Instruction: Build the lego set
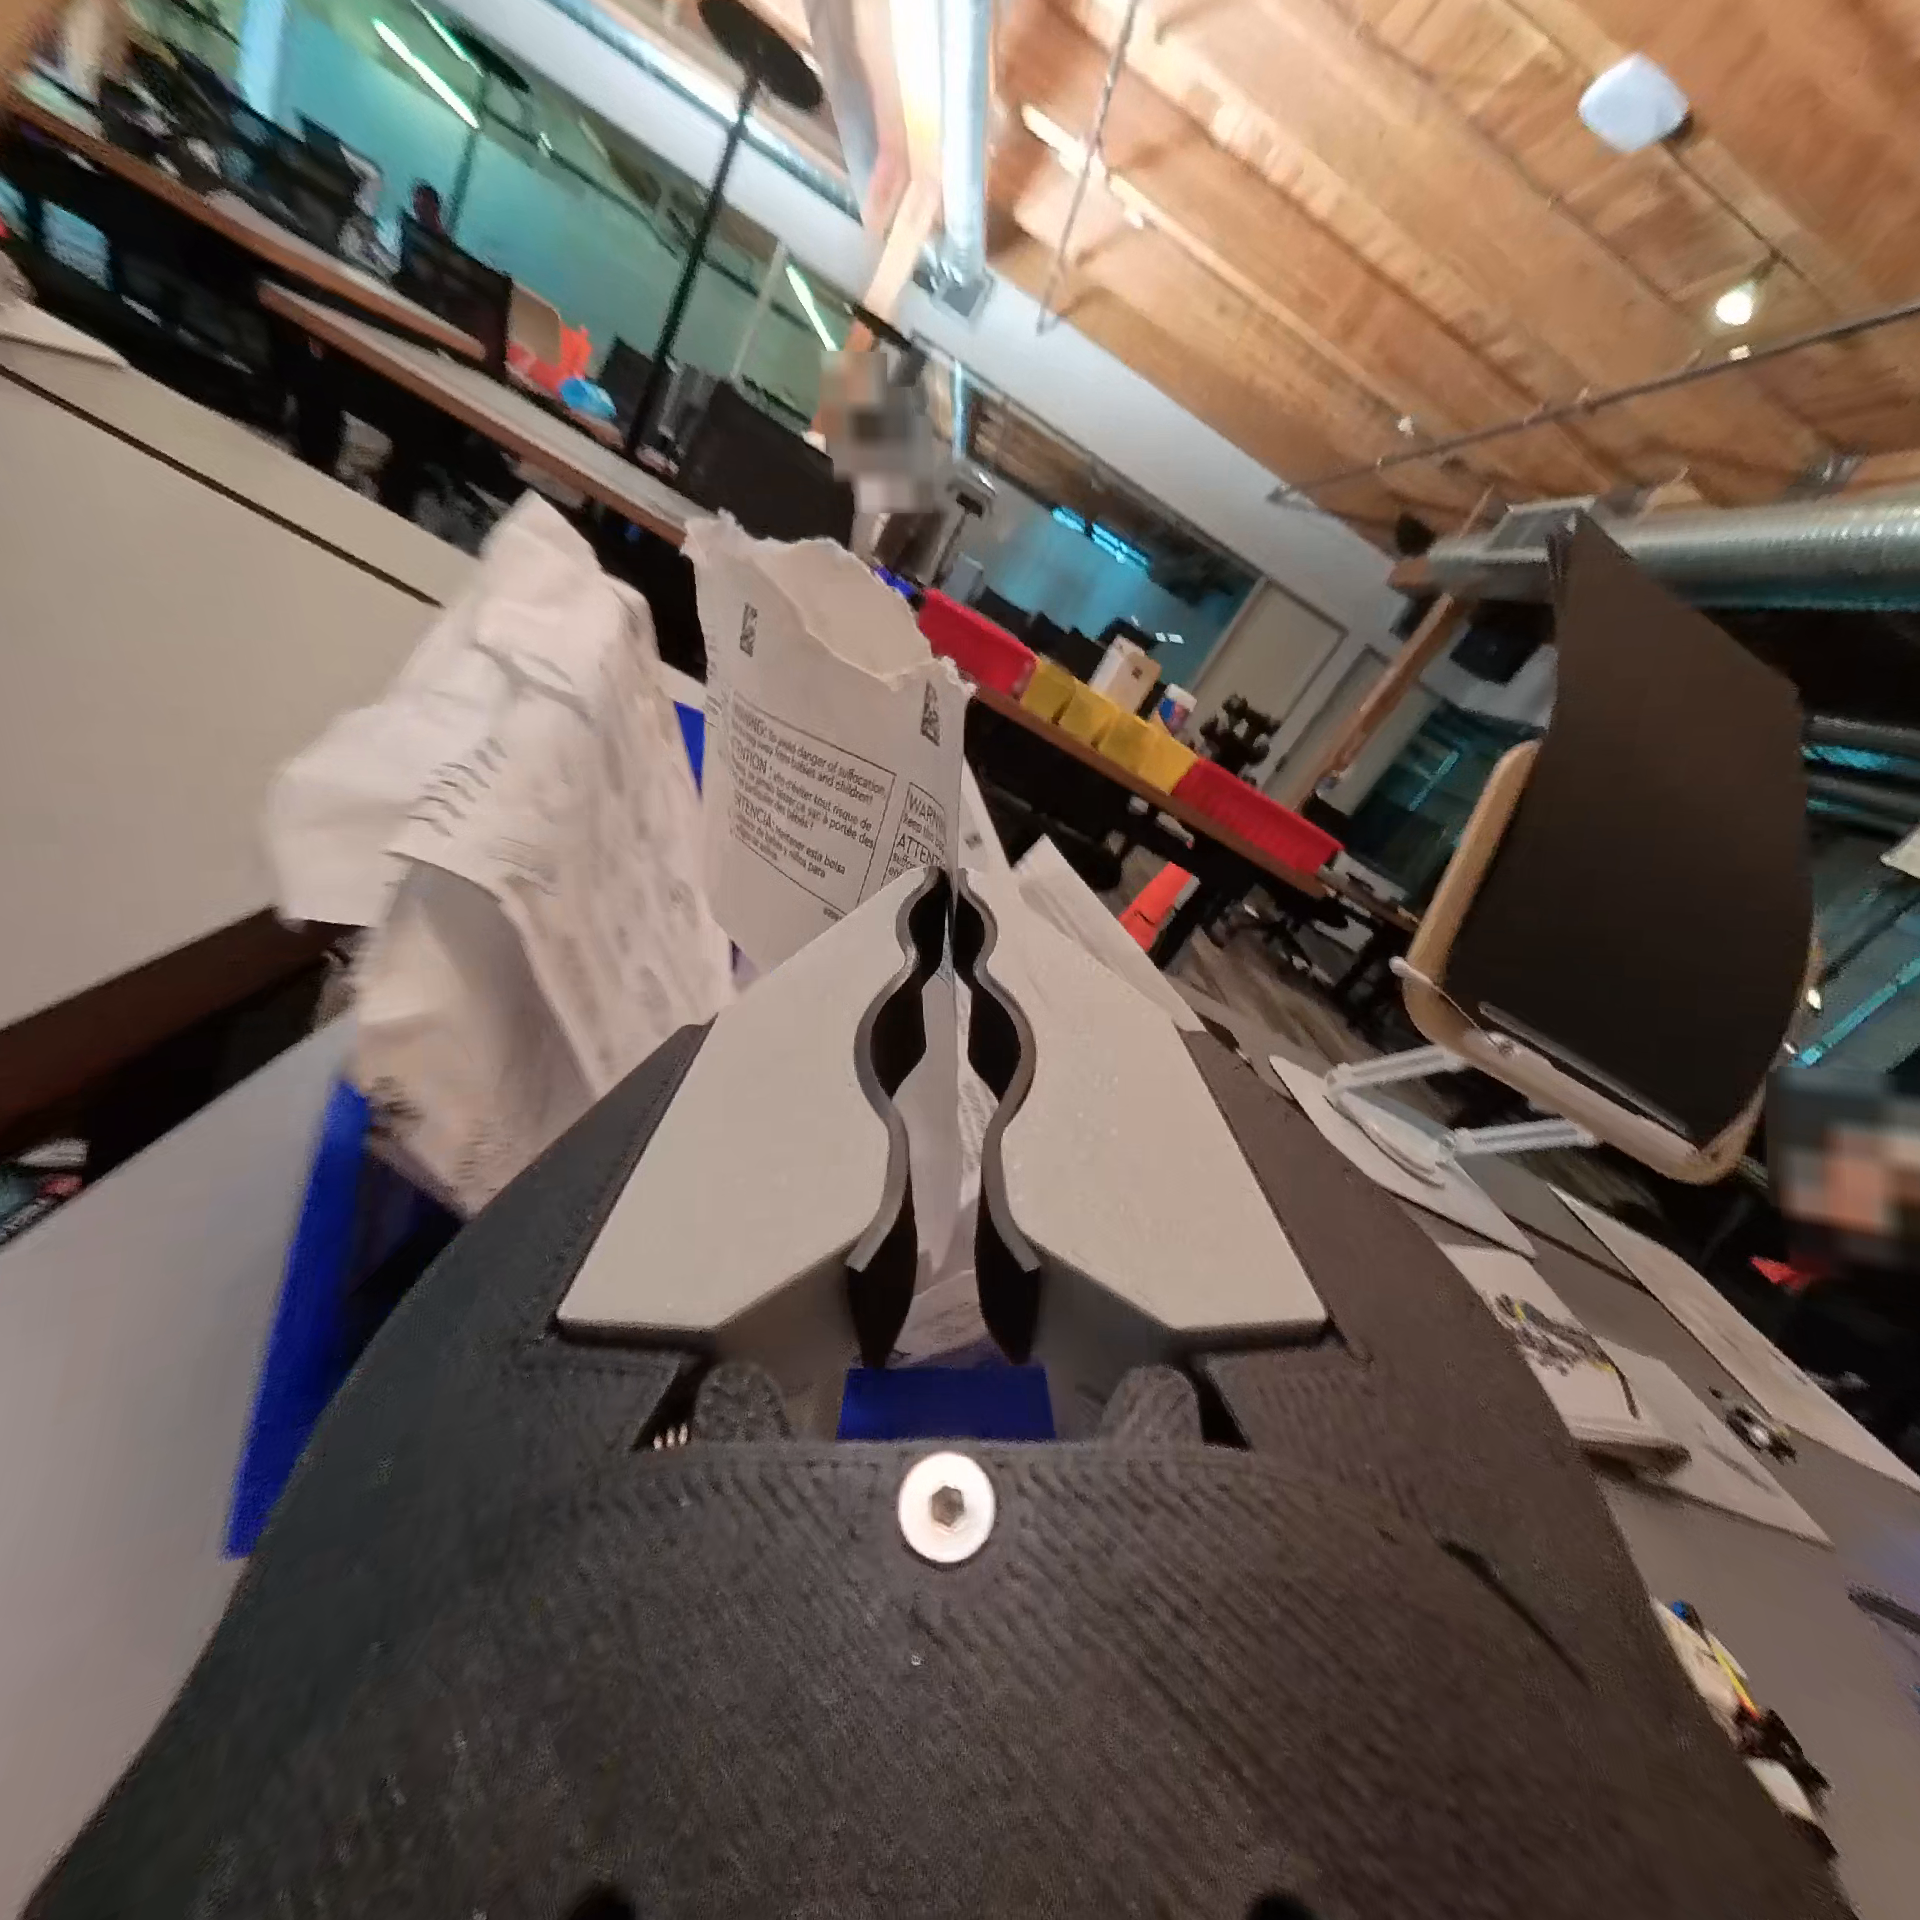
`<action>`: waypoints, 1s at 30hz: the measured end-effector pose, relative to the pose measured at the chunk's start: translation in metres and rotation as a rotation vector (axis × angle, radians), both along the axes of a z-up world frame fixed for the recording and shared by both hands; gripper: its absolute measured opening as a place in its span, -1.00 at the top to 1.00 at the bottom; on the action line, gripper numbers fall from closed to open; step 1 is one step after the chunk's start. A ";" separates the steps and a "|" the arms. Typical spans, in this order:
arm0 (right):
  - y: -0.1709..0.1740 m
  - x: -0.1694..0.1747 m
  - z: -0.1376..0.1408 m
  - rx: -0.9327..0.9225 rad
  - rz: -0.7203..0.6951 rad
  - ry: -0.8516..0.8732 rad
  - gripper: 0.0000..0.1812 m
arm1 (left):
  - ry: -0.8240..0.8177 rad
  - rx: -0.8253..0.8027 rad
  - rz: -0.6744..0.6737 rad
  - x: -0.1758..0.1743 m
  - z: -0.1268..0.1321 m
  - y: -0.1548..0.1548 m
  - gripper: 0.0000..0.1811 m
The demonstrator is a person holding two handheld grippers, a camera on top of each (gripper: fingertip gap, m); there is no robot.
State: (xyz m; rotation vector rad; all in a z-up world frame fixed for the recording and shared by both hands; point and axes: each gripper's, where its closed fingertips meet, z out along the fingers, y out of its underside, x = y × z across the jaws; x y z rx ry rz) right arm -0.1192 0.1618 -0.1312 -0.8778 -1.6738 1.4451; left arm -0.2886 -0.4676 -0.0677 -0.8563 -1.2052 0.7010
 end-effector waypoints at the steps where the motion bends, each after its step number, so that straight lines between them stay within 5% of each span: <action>1: 0.000 0.000 0.000 0.001 -0.001 0.000 0.68 | -0.023 -0.004 -0.027 -0.004 -0.003 0.008 1.00; 7: 0.000 -0.001 -0.001 0.001 -0.002 -0.009 0.68 | -0.220 -0.040 -0.130 -0.025 -0.034 0.045 1.00; 14: -0.001 -0.002 -0.004 0.015 -0.002 -0.025 0.68 | -0.266 -0.111 -0.115 -0.029 -0.038 0.055 0.99; 18: -0.001 -0.002 -0.003 0.017 -0.003 -0.019 0.68 | -0.300 -0.112 -0.149 -0.023 -0.043 0.053 0.68; 21: -0.001 -0.002 -0.003 0.013 -0.001 -0.018 0.68 | -0.275 -0.081 -0.132 -0.017 -0.036 0.040 0.54; 25: -0.001 -0.001 -0.002 0.011 -0.002 -0.013 0.68 | -0.074 0.096 -0.117 0.004 0.003 0.013 0.52; 30: -0.001 -0.001 -0.002 0.015 -0.001 -0.011 0.68 | 0.000 0.216 0.237 0.026 0.000 -0.068 0.52</action>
